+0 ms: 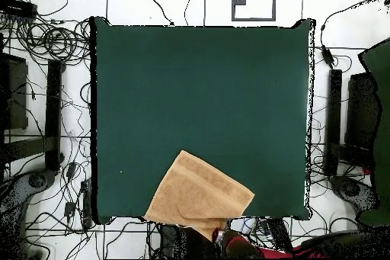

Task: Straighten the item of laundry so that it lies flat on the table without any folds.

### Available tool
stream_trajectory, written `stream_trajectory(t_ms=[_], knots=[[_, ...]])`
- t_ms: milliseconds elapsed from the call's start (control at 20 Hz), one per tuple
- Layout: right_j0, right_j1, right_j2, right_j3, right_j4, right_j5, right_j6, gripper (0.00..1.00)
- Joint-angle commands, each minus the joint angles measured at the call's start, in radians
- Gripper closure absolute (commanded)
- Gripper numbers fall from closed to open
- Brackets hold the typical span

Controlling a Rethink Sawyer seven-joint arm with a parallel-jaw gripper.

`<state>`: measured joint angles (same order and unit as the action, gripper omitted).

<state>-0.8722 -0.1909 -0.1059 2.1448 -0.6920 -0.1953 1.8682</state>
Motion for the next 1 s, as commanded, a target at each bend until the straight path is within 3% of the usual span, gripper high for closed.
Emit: stream_trajectory(t_ms=[50, 300, 600, 1000], knots=[[-0.047, 0.102, -0.022, -0.04, -0.053, 0.034, 0.091, 1.0], [-0.05, 0.087, -0.034, 0.014, -0.009, 0.045, 0.126, 1.0], [-0.204, 0.143, 0.041, 0.084, 0.133, 0.287, 0.126, 1.0], [-0.247, 0.071, 0.039, 0.11, 0.138, 0.353, 0.03, 1.0]])
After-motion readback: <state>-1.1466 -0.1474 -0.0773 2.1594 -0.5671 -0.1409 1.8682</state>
